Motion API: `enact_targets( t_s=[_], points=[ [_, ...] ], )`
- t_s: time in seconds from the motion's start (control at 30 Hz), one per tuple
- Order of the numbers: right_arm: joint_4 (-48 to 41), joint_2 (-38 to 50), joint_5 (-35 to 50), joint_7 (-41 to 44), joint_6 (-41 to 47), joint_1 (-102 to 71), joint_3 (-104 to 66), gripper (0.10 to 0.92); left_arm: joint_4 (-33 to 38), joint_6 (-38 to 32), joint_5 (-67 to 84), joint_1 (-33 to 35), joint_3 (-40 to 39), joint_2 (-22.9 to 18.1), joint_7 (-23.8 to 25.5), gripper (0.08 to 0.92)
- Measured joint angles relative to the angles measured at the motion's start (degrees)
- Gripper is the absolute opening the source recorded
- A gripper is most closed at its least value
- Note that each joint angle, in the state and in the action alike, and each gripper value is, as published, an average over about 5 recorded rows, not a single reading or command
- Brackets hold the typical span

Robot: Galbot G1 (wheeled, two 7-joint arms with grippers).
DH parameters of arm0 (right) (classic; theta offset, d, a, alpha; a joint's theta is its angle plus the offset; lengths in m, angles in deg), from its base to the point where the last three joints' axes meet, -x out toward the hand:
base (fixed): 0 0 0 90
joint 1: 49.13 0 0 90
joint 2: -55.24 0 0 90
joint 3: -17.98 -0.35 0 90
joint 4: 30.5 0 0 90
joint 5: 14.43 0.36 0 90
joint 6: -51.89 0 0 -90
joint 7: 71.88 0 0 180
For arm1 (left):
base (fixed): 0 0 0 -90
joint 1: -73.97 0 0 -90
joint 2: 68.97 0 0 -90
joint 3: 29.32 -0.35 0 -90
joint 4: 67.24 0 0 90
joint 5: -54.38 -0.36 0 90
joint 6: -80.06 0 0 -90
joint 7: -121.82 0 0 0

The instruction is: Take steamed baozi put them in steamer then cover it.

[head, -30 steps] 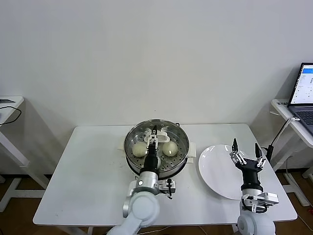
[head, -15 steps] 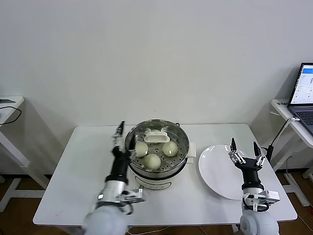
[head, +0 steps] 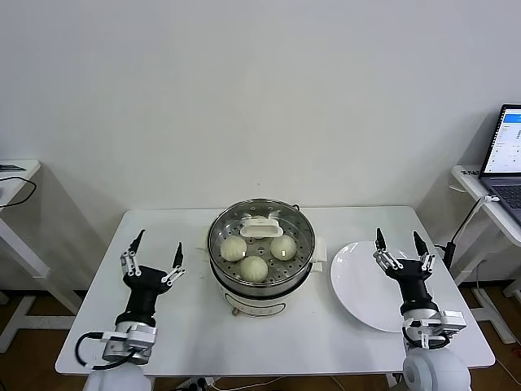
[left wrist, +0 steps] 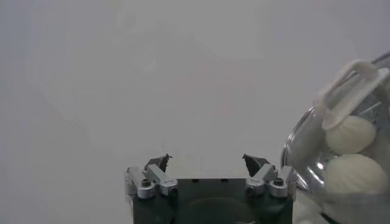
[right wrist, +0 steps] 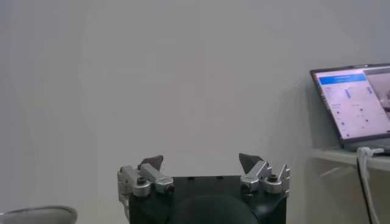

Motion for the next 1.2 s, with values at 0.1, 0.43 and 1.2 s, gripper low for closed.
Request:
enact_targets(
  t_s=[0.1, 0.43, 1.2],
  points=[
    [0.70, 0.10, -0.41, 0.17, 0.77, -0.52, -0.03, 0.823, -0.33, -1.76, 3.40, 0.87, 1.29, -0.42, -0.02, 0.823],
    [1.89, -0.25, -1.22, 0.43, 1.93, -1.41, -0.10, 0.823, -1.76, -5.25, 9.75, 2.63, 3.22, -1.21, -0.17, 0.823],
    [3.02, -0.27, -2.68, 0.84, 3.49, -2.13, -0.29, 0.823, -2.33, -7.10, 13.40, 4.05, 4.74, -1.57, -0.19, 0.823]
  ],
)
